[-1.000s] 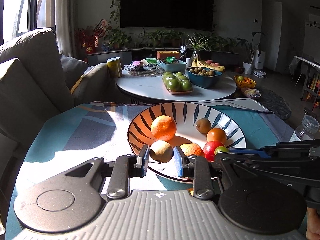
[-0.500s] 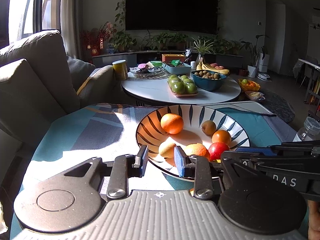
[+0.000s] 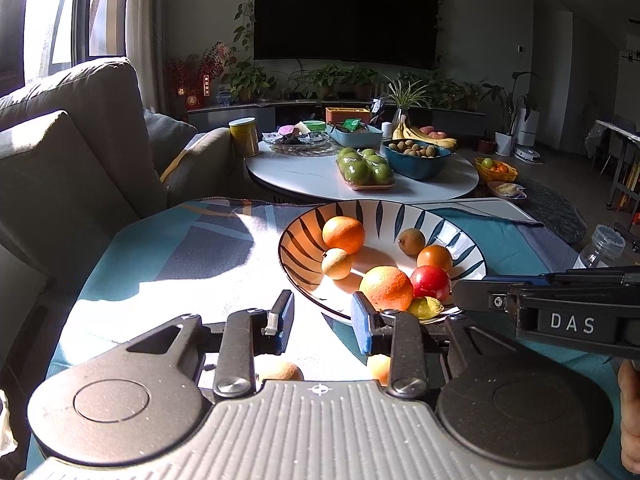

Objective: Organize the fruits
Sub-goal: 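Lower the kiwi into the striped bowl and open the left tool while the right releases the lemon there, then move both tools back toward the loose fruits on the table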

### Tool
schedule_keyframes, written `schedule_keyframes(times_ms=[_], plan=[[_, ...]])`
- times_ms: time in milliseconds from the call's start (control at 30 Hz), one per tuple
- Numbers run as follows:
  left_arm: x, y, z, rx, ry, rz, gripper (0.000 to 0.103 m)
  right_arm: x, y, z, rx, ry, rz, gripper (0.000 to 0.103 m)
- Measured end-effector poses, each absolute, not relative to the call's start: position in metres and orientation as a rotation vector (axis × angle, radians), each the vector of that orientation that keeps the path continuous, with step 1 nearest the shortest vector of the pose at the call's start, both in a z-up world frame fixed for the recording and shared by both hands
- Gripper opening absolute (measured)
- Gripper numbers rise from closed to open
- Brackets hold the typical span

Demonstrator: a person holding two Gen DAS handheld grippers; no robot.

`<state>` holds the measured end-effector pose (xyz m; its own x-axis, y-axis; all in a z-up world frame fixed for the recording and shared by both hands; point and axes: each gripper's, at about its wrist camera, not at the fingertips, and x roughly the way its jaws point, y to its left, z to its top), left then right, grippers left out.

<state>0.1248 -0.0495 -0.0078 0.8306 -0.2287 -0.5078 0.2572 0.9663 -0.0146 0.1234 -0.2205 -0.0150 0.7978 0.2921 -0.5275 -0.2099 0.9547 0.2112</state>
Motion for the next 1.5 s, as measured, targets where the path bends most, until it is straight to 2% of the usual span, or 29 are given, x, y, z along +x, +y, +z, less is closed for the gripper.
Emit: schedule_keyframes(times_ms=[867, 1500], plan=[[0.074, -0.048, -0.003, 0.038, 0.534, -0.279, 0.029, 0.084, -0.223, -0.008, 0.140, 0.577, 0.246, 0.081], [0.083, -0.072, -0.038, 0.063, 0.641, -0.294, 0.030, 0.072, -0.234, -0.022, 0.161, 0.620, 0.232, 0.081]])
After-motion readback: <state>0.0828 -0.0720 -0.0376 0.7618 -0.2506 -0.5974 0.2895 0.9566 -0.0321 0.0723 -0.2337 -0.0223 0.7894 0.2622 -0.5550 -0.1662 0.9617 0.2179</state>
